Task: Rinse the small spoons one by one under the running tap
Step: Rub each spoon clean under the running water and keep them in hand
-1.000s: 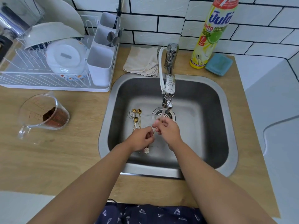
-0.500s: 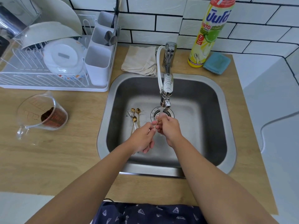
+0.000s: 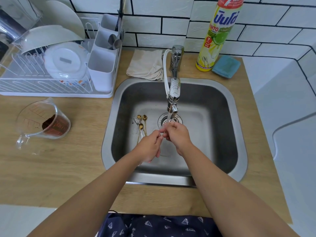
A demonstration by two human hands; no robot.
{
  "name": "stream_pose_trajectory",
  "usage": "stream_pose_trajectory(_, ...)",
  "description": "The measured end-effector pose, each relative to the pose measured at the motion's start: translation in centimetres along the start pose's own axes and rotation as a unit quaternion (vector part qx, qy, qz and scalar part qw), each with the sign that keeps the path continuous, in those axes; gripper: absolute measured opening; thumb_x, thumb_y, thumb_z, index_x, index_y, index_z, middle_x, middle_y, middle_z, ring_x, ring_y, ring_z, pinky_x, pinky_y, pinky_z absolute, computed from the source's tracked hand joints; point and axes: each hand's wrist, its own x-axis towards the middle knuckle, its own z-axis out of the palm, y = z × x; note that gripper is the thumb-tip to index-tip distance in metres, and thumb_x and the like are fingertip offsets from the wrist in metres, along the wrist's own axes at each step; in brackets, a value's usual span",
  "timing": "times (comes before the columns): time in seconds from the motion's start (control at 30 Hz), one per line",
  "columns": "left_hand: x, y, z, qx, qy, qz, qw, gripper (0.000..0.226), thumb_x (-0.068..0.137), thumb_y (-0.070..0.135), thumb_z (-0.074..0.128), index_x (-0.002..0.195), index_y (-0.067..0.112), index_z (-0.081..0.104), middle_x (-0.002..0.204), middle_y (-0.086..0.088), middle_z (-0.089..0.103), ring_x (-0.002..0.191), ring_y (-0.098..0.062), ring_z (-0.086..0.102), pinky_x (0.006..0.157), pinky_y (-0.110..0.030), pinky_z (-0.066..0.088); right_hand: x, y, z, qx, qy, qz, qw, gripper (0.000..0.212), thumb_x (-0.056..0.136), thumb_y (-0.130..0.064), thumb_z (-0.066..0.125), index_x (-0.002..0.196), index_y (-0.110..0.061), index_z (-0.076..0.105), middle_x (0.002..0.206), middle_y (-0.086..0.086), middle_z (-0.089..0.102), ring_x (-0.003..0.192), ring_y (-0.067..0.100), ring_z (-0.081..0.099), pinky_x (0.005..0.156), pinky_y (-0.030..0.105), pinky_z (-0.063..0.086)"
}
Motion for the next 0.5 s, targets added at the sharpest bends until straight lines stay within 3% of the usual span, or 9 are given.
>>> stream_pose_trajectory(0.1,-0.3,0.3,0.0,-0.020,-0.013,-0.008,1.000,0.010,0.108,0.033,0.032,0.102,0.032,0.040,0.060,0.000,0.064,0.031,-0.005,0.043,0.034,-0.018,0.033,-0.1,-0.2,0.0,0.009,0.007,0.022,1.000,0.026,0.105,-0.016,0.046,0.098,-0.010,0.070,0.078,0.001,0.079,0.056,0.009,0.063,0.060,0.026,0.053)
stream_pose_trajectory(0.17,-0.3,0.1,-0.6,-0.172,-0.041,-0.077,0.981,0.018,0.108,0.033,0.035,0.099,0.022,0.047,0.059,0.000,0.061,0.030,-0.009,0.036,0.034,-0.018,0.026,-0.2,-0.1,-0.3,0.100,-0.059,0.054,0.992,0.022,0.108,-0.016,0.047,0.111,-0.010,0.067,0.088,0.001,0.080,0.060,0.007,0.063,0.063,0.023,0.053)
stream_pose_trajectory(0.23,-0.4,-0.2,-1.7,-0.425,-0.098,-0.155,0.886,0.021,0.107,0.029,0.042,0.093,0.016,0.053,0.059,0.000,0.055,0.029,-0.006,0.029,0.033,-0.014,0.018,-0.4,-0.1,-0.6,0.204,-0.112,0.074,0.970,0.016,0.106,-0.017,0.055,0.116,-0.012,0.067,0.092,0.000,0.077,0.063,0.005,0.061,0.066,0.021,0.053)
stream_pose_trajectory(0.27,-0.5,-0.3,-2.2,-0.498,-0.124,-0.175,0.840,0.021,0.106,0.027,0.046,0.090,0.017,0.056,0.061,0.001,0.054,0.029,-0.004,0.029,0.033,-0.013,0.017,-0.5,-0.1,-0.7,0.227,-0.119,0.076,0.964,0.013,0.104,-0.018,0.060,0.113,-0.012,0.068,0.090,0.001,0.073,0.063,0.004,0.059,0.065,0.020,0.053)
stream_pose_trajectory(0.3,-0.6,-0.4,-2.5,-0.514,-0.142,-0.178,0.827,0.022,0.105,0.027,0.048,0.088,0.018,0.058,0.064,0.002,0.053,0.032,-0.004,0.031,0.033,-0.014,0.018,-0.4,-0.1,-0.7,0.225,-0.113,0.076,0.965,0.010,0.101,-0.019,0.064,0.106,-0.012,0.069,0.087,0.001,0.070,0.062,0.003,0.059,0.064,0.019,0.053)
stream_pose_trajectory(0.43,-0.8,-0.2,-2.3,-0.333,-0.117,-0.183,0.918,0.022,0.105,0.029,0.049,0.089,0.018,0.059,0.072,0.000,0.057,0.047,-0.010,0.043,0.044,-0.020,0.034,-0.3,0.0,-0.4,0.179,-0.045,0.084,0.979,0.025,0.106,-0.026,0.056,0.095,-0.009,0.070,0.075,0.002,0.076,0.061,0.006,0.068,0.060,0.021,0.056)
stream_pose_trajectory(0.5,-0.7,-0.1,-2.0,-0.309,-0.093,-0.173,0.931,0.024,0.106,0.030,0.045,0.089,0.017,0.056,0.072,0.000,0.057,0.044,-0.009,0.041,0.043,-0.021,0.032,-0.4,0.0,-0.5,0.202,-0.058,0.080,0.974,0.022,0.108,-0.020,0.053,0.103,-0.007,0.070,0.085,0.005,0.078,0.065,0.005,0.070,0.062,0.019,0.057)
